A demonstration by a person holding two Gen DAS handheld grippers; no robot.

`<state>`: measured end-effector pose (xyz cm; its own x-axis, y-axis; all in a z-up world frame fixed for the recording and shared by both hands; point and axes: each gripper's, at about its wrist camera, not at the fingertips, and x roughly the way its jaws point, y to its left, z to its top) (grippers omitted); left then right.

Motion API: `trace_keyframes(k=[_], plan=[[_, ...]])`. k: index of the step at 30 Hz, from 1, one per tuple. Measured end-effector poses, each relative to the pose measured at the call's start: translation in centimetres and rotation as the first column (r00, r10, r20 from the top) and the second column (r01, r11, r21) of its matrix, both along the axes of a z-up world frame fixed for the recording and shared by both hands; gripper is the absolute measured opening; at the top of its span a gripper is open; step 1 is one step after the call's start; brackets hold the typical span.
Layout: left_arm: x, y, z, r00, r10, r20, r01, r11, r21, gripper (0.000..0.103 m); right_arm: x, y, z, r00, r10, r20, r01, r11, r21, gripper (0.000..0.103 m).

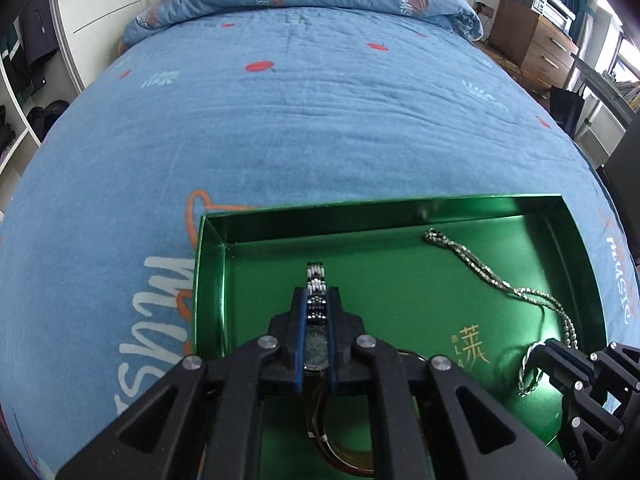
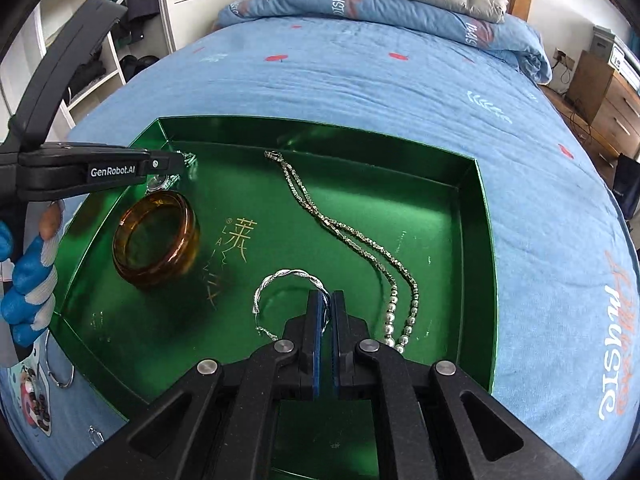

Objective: Organize jewelry
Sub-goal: 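Carry the watch and the twisted hoop over the green tray with both tools, then open the left tool to drop the watch while the right tool releases the hoop in the tray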

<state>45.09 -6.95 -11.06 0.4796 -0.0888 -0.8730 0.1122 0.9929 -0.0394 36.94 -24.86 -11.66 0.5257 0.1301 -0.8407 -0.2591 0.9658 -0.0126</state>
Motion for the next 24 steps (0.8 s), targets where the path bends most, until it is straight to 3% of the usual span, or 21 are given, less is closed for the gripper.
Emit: trace_keyframes(k=[4,6,8,16,19,24], plan=[[0.0,0.3,0.1,1.000,-0.011,-0.010,0.011,0.999,-0.033,0.008,-0.3,-0.1,0.0,1.000,-0.005,0.005,0.005,1.000,-0.001,0.005],[-0.1,0.5,0.3,1.000,-0.017,-0.015,0.016,0.998,-0.060,0.009,-0.4,-0.4,0.1,1.000,-0.021,0.000,0.021,1.000,0.009,0.013],[-0.5,0.7,1.1,1.000,-0.020,-0.005,0.019,0.997,-0.075,0.009,-0.4,-0.5,0.6,1.000,-0.026,0.014,0.026,1.000,0.015,0.031],[-6.5,2.4,8.3,0.991,-0.034,0.131,0.051,0.990,-0.130,0.010,-4.6,-1.6,6.3,0.991,-0.061,0.119,0.054,0.997,0.064,0.032],[-10.1,3.7,11.7,0.979,-0.013,0.204,0.044,0.988,-0.146,0.010,-7.6,-2.1,9.2,0.981,-0.077,0.176,0.061,0.994,0.095,0.033],[-15.9,6.1,16.4,0.967,0.001,0.254,0.045,0.984,-0.173,0.010,-13.7,-2.8,13.2,0.959,-0.106,0.264,0.070,0.987,0.142,0.038]])
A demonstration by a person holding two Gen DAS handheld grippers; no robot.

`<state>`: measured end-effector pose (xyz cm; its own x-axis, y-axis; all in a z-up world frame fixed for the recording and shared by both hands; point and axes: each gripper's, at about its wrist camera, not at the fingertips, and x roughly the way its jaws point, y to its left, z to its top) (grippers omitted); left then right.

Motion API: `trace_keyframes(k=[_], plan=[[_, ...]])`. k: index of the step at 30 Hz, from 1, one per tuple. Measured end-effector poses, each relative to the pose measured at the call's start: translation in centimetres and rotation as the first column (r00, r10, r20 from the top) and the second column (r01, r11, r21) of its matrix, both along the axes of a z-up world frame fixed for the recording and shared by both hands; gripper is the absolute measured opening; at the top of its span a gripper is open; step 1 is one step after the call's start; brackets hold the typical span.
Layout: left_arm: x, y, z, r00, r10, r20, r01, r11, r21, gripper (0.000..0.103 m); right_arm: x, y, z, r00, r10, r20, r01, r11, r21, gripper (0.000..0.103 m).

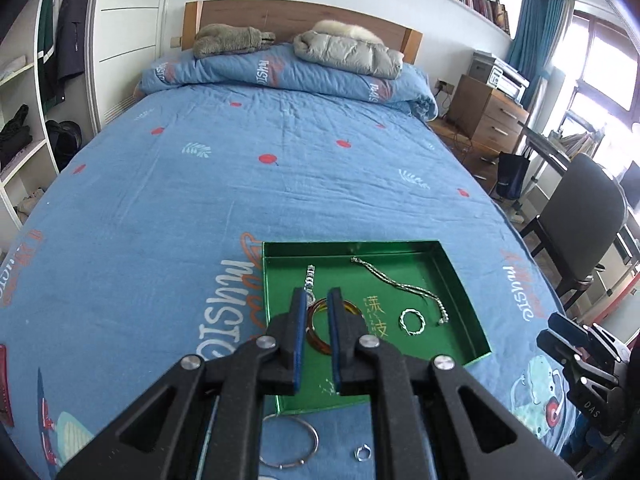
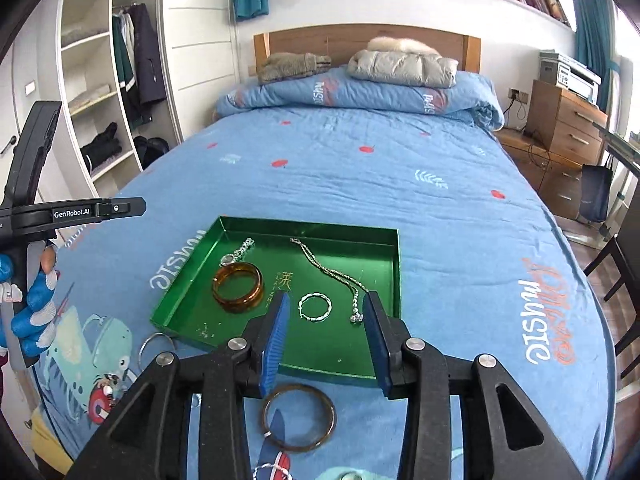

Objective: Organize jewelry
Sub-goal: 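Open the left tool to drop the watch while the right tool releases the hoop in the tray, then move both open tools back toward the remaining jewelry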

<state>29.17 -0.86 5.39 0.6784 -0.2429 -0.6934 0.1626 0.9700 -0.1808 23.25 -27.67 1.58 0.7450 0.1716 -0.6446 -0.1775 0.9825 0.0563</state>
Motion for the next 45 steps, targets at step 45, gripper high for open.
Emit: trace_keyframes(k=[45], plan=[[-21.8,5.9,1.0,0.990,0.122,0.066,-0.121,0.992,-0.017,0.010,-19.8,-7.2,3.8,0.985,-0.076,0.158,0.064,0.995,0.080,0.038]])
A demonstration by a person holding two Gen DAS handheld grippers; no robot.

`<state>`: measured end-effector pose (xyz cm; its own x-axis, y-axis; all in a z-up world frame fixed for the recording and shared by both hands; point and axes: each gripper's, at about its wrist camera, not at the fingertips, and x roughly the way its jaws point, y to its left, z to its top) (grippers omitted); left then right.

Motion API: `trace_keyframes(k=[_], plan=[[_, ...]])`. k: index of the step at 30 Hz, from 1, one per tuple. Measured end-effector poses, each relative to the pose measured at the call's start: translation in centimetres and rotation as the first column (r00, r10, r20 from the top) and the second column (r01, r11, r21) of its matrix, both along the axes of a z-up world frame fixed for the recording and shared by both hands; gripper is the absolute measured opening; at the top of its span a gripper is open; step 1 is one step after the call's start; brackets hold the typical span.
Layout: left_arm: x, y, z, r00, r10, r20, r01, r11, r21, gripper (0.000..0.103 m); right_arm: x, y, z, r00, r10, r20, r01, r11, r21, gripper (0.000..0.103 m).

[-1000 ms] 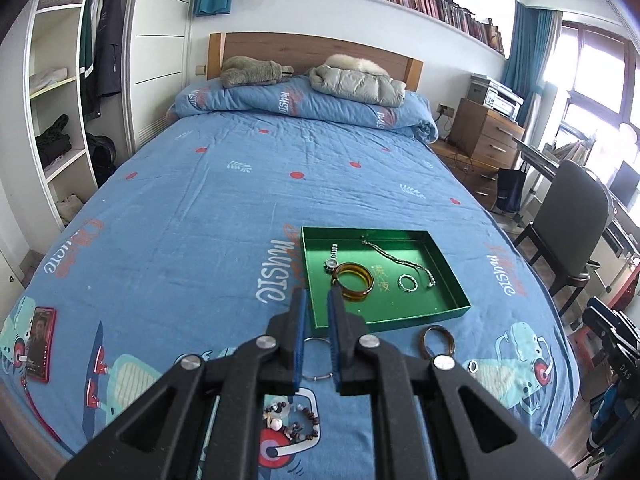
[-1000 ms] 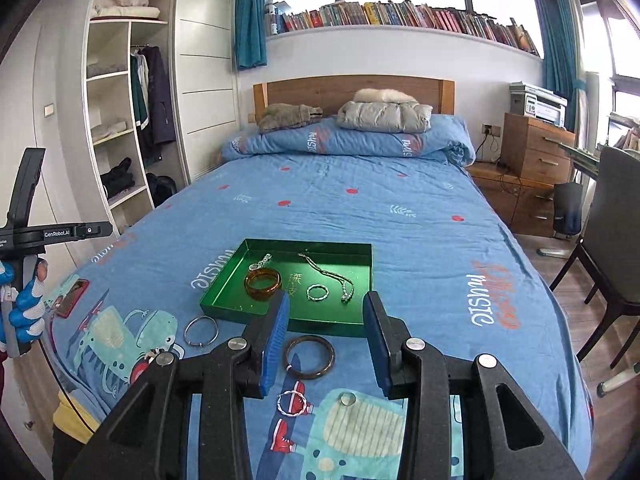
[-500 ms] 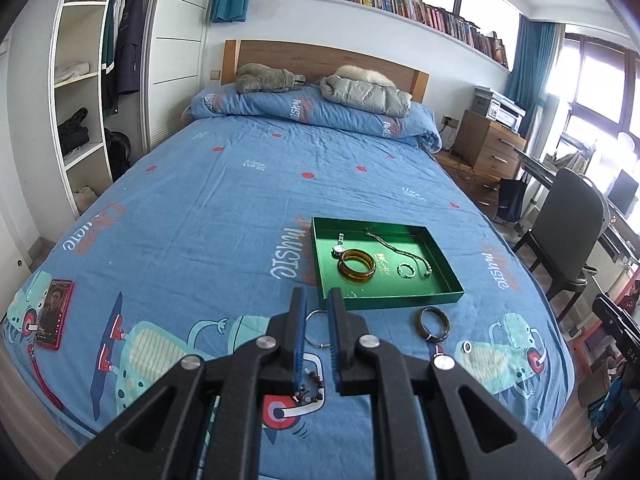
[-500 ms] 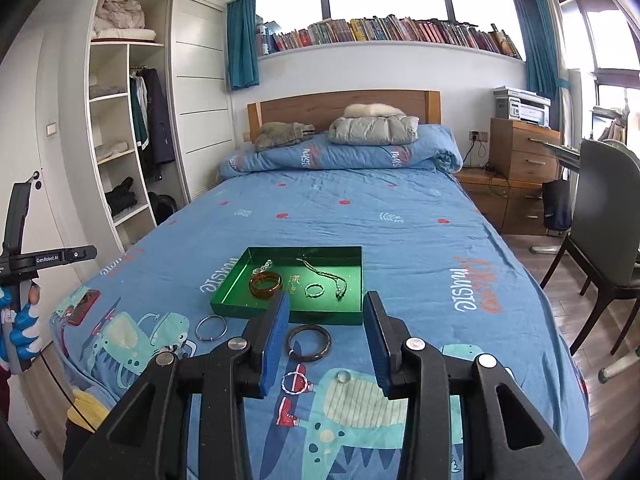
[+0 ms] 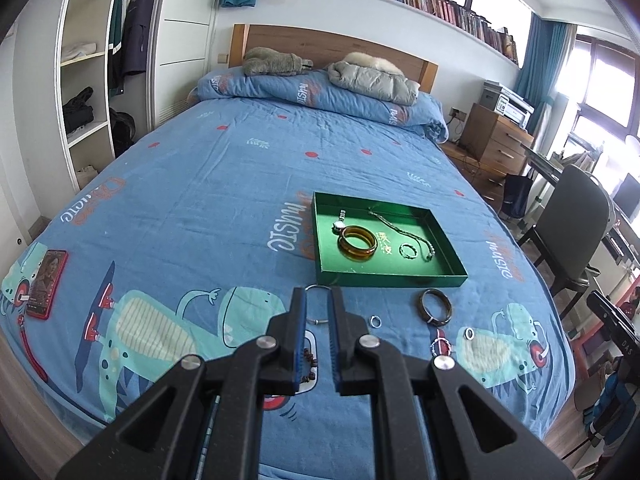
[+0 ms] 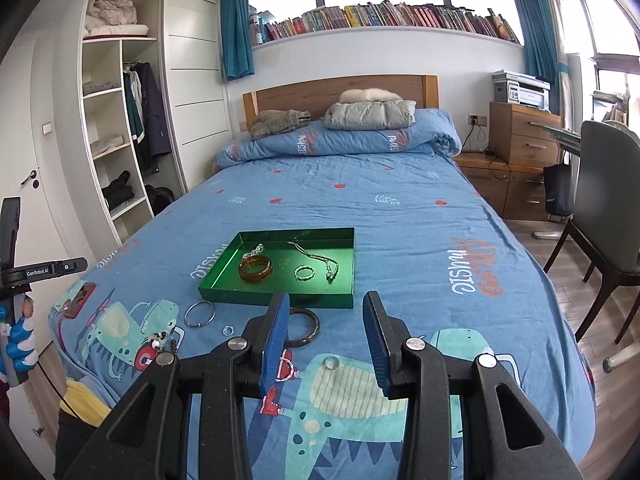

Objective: Organize jewelry
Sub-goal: 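Move both open tools back toward the remaining jewelry, then close the left tool on the beaded bracelet while the right tool grasps another twisted silver hoop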

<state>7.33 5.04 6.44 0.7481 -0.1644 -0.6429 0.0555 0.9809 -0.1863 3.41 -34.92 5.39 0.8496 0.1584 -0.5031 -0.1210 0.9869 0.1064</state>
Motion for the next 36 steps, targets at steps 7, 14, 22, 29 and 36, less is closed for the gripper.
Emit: trace_keyframes(k=[7,14,22,29,36], plan=[[0.2,-1.0,-2.2,0.999,0.001,-0.037,-0.002,1.000,-0.023,0.010,0.7,-1.4,-1.3,1.000,0.001,-0.021,0.000,1.000,0.021,0.038],[0.1,-0.8,-5.0,0.997,0.004,-0.073,-0.005,1.000,-0.020,0.016,1.4,-1.5,-3.5,0.998,0.012,-0.055,-0.009,0.999,0.044,0.038],[0.2,-0.2,-7.8,0.994,0.014,-0.107,-0.015,1.000,-0.013,0.017,2.3,-0.4,-6.3,0.994,0.037,-0.102,-0.031,0.997,0.067,0.038],[0.6,0.0,-9.3,0.991,0.015,-0.132,-0.017,1.000,-0.013,0.017,2.8,-1.0,-8.2,0.990,0.024,-0.140,-0.012,0.996,0.084,0.038],[0.4,-0.8,-11.6,0.987,-0.032,-0.156,0.028,0.999,-0.022,0.017,3.7,-0.4,-9.8,0.982,0.049,-0.184,-0.031,0.995,0.095,0.038]])
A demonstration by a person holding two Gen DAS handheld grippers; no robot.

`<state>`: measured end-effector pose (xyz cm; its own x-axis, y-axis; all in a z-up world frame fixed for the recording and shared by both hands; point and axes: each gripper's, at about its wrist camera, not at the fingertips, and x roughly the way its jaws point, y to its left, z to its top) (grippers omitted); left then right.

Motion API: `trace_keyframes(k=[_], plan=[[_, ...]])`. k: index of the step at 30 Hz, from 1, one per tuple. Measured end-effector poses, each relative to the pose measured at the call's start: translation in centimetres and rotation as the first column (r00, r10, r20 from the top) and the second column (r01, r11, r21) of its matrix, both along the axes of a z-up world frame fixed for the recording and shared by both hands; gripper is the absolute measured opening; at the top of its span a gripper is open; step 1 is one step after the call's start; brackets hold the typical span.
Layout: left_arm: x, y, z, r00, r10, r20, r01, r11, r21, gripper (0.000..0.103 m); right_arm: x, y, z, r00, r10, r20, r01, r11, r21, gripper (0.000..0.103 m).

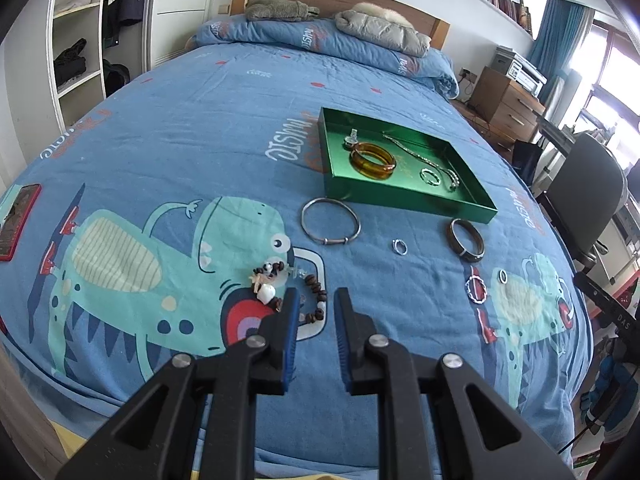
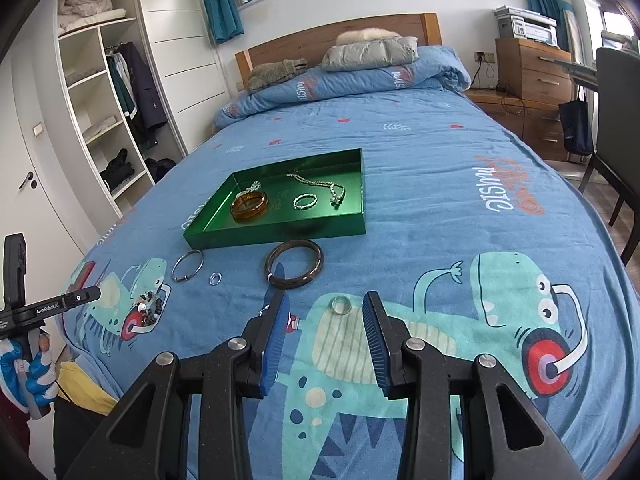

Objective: Organize jewelry
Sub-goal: 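Close the left tool on the beaded bracelet while the right tool grasps another twisted silver hoop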

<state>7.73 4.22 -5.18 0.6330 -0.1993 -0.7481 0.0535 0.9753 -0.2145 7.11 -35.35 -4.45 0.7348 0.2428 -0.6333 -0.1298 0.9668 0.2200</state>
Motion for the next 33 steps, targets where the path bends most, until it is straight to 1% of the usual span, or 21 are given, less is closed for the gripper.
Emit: trace_keyframes(k=[5,9,11,14,20,28,33], plan=[[0.2,-1.0,-2.0,0.997,-0.065,-0.039,0.064,0.998,-0.025,0.017,1.1,1.9,-1.7,0.998,0.049,-0.041,-0.049,0.999,0.002,0.038],[1.2,-2.2,-3.5,0.992,-0.105,-0.064,0.104,0.995,-0.007,0.020,2.2,3.2,-3.1,0.994,0.083,-0.076,-0.083,0.997,0.002,0.038],[1.9,-2.6,-4.0,0.992,-0.108,-0.072,0.108,0.994,0.002,0.025,2.8,3.6,-3.7,0.991,0.096,-0.092,-0.096,0.995,0.003,0.038],[3.2,-2.7,-4.7,0.992,-0.101,-0.074,0.105,0.993,0.045,0.026,3.5,4.3,-4.4,0.988,0.112,-0.110,-0.113,0.994,0.002,0.038],[5.3,-2.7,-6.4,0.989,-0.101,-0.112,0.109,0.991,0.076,0.026,4.8,5.1,-5.6,0.981,0.134,-0.140,-0.135,0.991,0.001,0.038],[6.9,-3.2,-8.2,0.983,-0.100,-0.151,0.118,0.987,0.113,0.026,6.0,5.4,-6.6,0.975,0.142,-0.168,-0.143,0.990,0.006,0.038],[6.9,-4.0,-8.8,0.984,-0.105,-0.146,0.130,0.976,0.174,0.026,6.7,5.8,-7.3,0.970,0.149,-0.192,-0.151,0.988,-0.001,0.038]])
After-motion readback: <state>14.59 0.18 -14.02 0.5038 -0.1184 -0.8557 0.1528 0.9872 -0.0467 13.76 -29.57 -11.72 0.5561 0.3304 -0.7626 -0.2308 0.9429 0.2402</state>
